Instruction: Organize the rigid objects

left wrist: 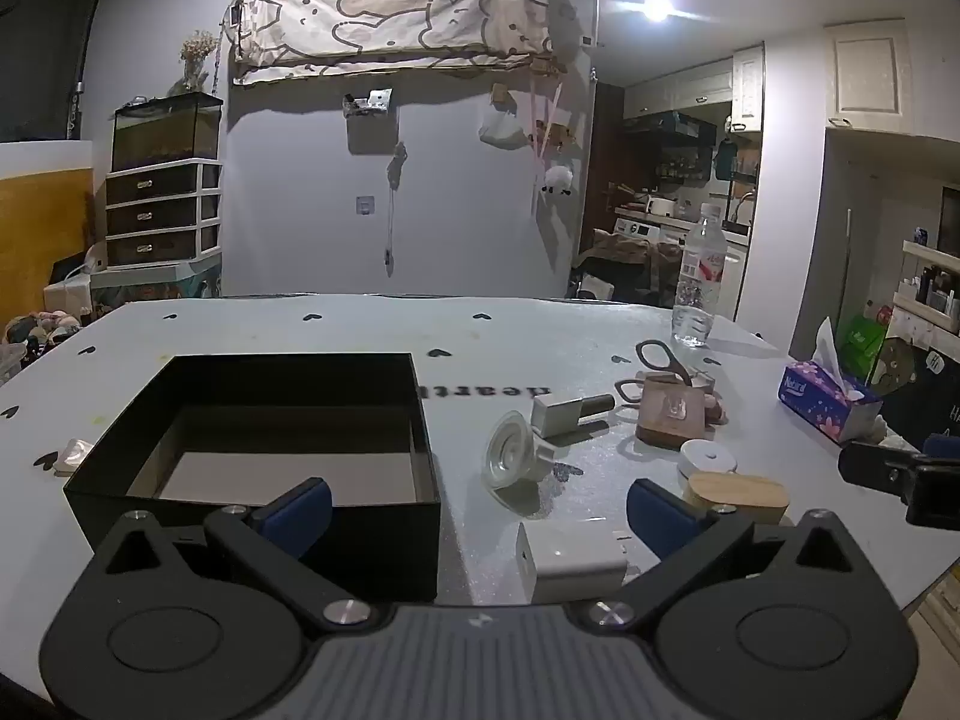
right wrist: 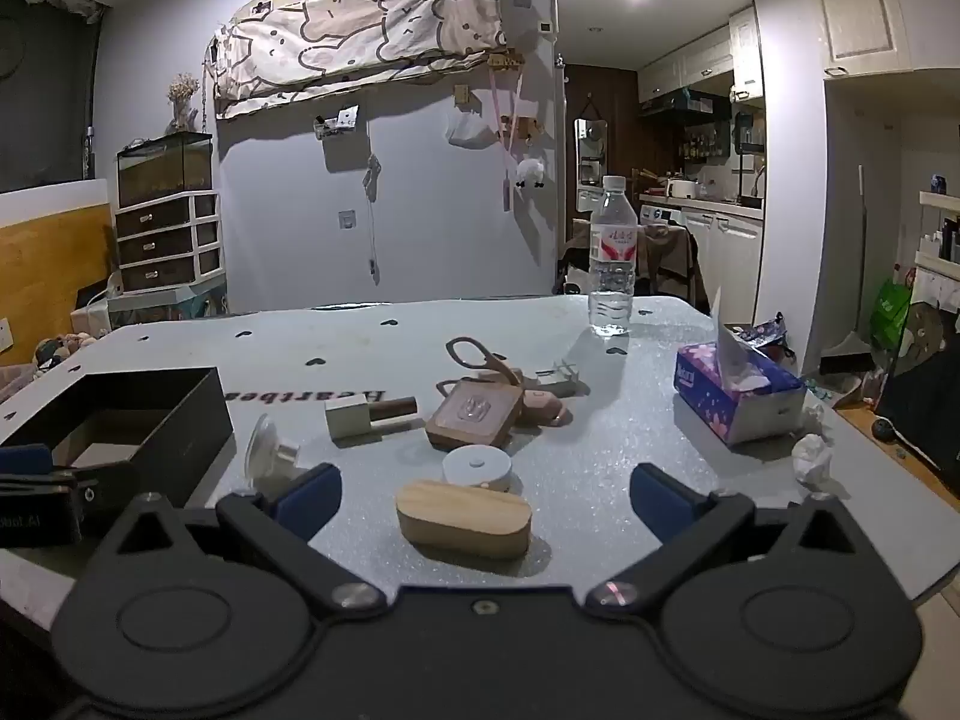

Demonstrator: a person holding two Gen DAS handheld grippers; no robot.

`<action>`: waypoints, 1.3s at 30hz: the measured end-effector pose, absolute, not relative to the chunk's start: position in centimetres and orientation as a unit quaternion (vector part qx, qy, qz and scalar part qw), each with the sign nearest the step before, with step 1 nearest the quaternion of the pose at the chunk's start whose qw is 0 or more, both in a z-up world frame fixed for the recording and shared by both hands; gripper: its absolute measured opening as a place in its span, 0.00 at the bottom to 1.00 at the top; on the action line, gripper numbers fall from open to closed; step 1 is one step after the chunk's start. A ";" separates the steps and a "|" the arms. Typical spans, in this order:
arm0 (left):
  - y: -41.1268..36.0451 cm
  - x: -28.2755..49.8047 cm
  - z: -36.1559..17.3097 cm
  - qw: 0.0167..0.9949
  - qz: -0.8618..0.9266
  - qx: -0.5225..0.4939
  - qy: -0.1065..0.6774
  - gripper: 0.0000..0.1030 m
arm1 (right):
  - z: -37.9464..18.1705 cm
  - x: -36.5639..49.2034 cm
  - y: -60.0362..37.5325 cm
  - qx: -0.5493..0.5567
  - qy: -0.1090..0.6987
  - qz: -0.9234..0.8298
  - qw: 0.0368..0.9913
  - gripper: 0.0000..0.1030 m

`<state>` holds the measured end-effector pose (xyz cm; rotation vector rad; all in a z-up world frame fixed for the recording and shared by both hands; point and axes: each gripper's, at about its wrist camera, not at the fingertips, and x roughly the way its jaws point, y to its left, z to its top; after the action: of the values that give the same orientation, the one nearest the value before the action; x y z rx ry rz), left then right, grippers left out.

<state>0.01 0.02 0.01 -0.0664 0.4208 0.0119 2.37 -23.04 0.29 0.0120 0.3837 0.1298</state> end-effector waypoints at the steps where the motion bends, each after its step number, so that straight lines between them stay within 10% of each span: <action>1: 0.0 0.0 0.0 0.977 0.006 -0.032 0.209 1.00 | 0.3 2.4 -23.0 0.005 0.190 0.064 0.980 1.00; 39: 0.1 0.1 0.0 0.977 0.008 -0.029 0.211 1.00 | 0.0 2.8 -23.1 0.002 0.195 0.060 0.979 1.00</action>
<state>0.07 0.06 -0.04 -0.0579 0.4262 0.0155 2.80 -23.07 -0.02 0.0033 0.3934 0.1202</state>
